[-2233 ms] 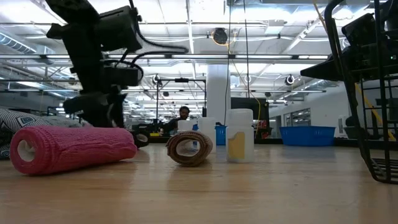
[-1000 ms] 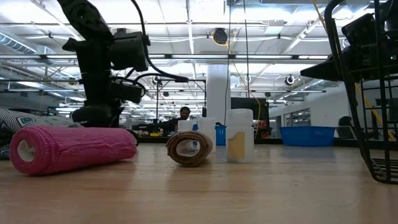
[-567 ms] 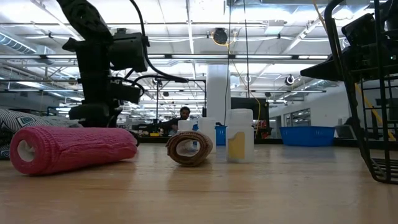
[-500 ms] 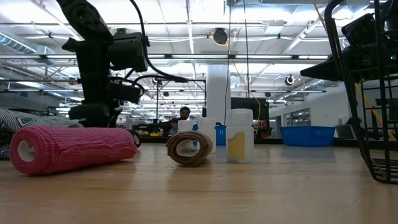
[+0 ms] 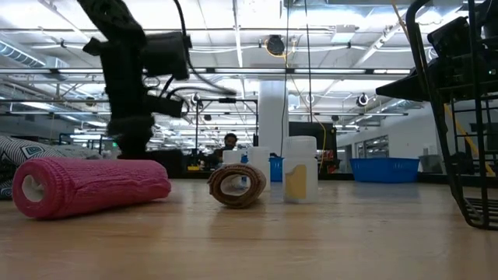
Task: Pick & Place Medicine items
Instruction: Put the black rolled gauze into the left blue bin
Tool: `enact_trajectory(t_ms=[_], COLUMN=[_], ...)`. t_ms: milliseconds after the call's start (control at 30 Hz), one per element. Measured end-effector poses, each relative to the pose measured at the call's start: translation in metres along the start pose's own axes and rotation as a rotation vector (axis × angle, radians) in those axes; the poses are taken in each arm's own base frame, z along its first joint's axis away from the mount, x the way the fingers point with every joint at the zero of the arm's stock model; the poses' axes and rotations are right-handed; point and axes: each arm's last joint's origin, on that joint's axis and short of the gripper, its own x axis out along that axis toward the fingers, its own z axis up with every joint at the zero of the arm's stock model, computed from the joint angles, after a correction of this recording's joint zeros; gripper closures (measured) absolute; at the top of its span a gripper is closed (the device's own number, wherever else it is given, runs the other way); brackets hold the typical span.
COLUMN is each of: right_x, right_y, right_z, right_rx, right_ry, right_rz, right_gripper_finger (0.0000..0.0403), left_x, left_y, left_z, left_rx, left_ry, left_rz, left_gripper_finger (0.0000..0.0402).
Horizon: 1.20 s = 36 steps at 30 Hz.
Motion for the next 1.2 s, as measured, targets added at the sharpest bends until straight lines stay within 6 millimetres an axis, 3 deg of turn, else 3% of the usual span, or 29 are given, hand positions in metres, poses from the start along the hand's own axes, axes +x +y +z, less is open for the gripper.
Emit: enact_trajectory(t_ms=[367,733,867,1200], right_x=[0.000,0.000,0.000,0.000], right_y=[0.000,0.000,0.000,0.000], right_z=[0.000,0.000,0.000,0.000], right_rx=[-0.001,-0.001,-0.001,-0.001], right_ry=[0.002,0.003,0.003,0.003], right_rz=[0.000,0.000,0.001,0.001], right_gripper_finger=[0.0287,0.0287,0.0287,0.0287], left_x=[-0.047,-0.070,-0.079,-0.096], left_y=[0.000,0.004,0.024,0.114], left_z=[0.049,0.086,0.099,0.170], left_rx=[-0.047,-0.039,-0.066,-0.087], left_ry=[-0.374,-0.816,-0.906,-0.701], left_rz=[-0.064,-0.088,-0.112,0.005], left_gripper_finger=[0.0288,0.0252,0.0262,0.0298])
